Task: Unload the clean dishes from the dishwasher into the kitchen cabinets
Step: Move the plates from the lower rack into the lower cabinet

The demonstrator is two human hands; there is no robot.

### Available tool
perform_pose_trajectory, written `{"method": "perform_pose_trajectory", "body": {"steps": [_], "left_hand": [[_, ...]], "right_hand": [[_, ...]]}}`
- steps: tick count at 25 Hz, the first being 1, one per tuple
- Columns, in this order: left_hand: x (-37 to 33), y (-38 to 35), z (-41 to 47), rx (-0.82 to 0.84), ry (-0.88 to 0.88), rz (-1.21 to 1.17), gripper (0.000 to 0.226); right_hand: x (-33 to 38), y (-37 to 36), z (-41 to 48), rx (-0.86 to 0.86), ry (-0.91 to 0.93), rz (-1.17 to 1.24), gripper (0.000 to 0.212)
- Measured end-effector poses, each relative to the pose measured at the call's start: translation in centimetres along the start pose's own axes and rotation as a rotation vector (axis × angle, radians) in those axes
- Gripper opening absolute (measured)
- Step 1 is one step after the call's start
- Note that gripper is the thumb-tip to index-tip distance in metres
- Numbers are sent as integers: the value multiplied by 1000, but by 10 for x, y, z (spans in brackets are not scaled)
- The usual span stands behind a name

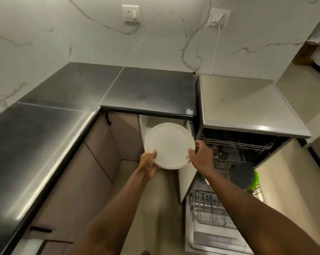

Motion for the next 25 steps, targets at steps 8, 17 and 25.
{"method": "perform_pose_trajectory", "body": {"steps": [8, 17, 25], "left_hand": [[-60, 62, 29, 3, 43, 57, 42], [-63, 87, 110, -47, 105, 65, 41], [-7, 126, 282, 1, 176, 50, 39]], "right_hand": [[56, -62, -1, 116, -140, 65, 34], [57, -133, 42, 135, -278, 181, 31], [-14, -271, 125, 58, -411, 251, 27]]}}
Point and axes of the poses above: each hand's wrist, its own z-axis towards the middle knuckle, its own y-axis out of the back of the hand, x = y × z, the point moved 3 cm from there along z, towards the middle knuckle, and after that the axes turned 13 degrees about -z, right-handed, at the moved point
